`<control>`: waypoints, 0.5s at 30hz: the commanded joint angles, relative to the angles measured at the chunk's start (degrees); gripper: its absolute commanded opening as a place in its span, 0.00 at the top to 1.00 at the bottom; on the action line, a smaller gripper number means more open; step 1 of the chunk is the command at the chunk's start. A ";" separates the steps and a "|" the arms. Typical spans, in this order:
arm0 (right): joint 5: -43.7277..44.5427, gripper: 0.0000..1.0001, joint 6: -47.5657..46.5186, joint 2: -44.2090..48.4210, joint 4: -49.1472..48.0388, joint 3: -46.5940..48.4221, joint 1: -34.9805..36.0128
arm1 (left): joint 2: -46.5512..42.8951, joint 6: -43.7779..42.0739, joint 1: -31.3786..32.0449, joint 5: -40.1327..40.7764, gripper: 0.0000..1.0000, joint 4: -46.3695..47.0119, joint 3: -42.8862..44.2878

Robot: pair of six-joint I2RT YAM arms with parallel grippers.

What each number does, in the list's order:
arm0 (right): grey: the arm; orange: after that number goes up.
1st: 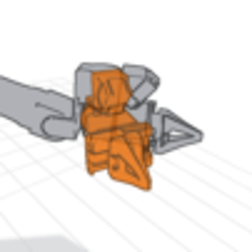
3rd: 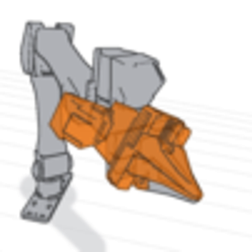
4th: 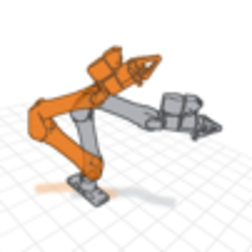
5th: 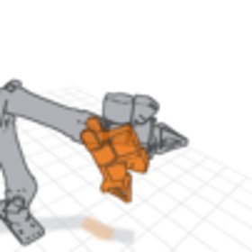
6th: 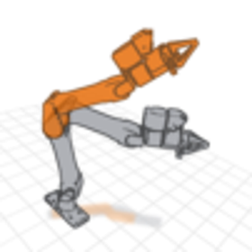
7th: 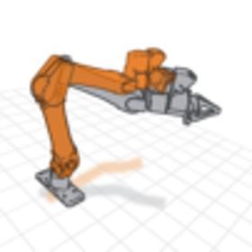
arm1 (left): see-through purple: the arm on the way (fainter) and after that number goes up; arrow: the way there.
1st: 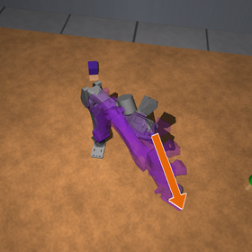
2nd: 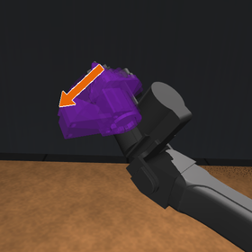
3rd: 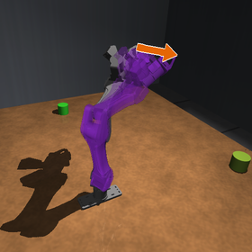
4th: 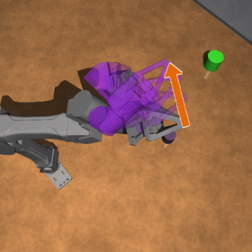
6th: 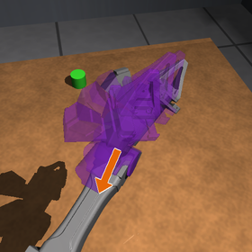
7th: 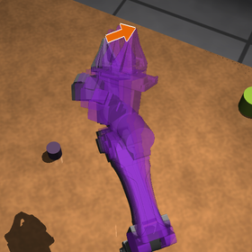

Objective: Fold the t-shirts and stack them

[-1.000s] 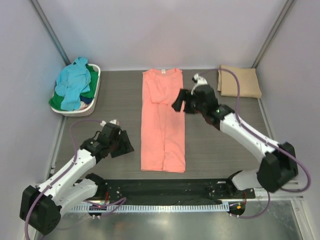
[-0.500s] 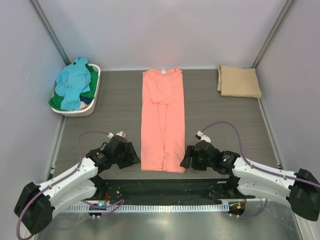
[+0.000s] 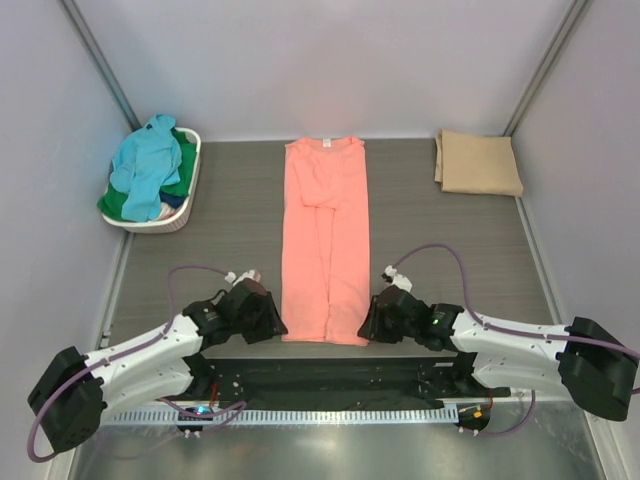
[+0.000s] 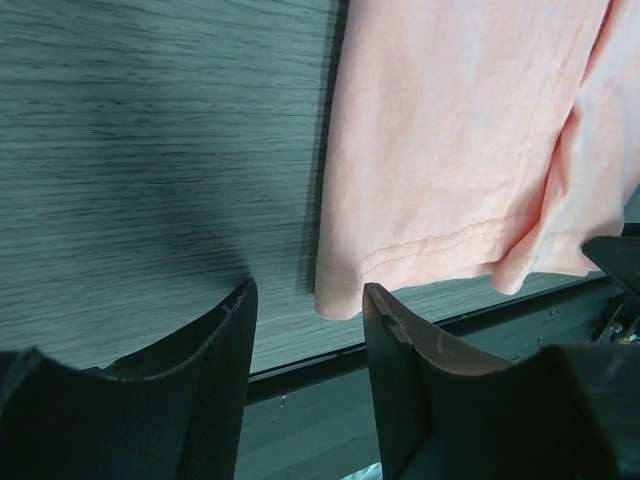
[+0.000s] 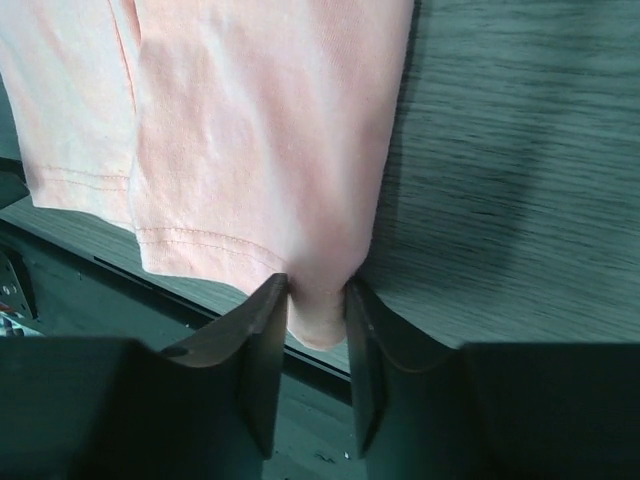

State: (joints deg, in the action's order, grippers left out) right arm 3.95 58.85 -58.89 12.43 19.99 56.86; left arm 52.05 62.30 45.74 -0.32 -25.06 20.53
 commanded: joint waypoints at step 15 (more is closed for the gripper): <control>1.50 0.82 -0.14 1.50 -1.26 -2.41 0.44 | 5.95 3.97 6.03 3.30 0.74 8.53 -1.11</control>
State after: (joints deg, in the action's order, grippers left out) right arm 4.12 58.85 -57.63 11.09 18.09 56.95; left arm 56.69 65.78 50.94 0.86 -18.61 20.25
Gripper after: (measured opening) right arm 0.198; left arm 0.290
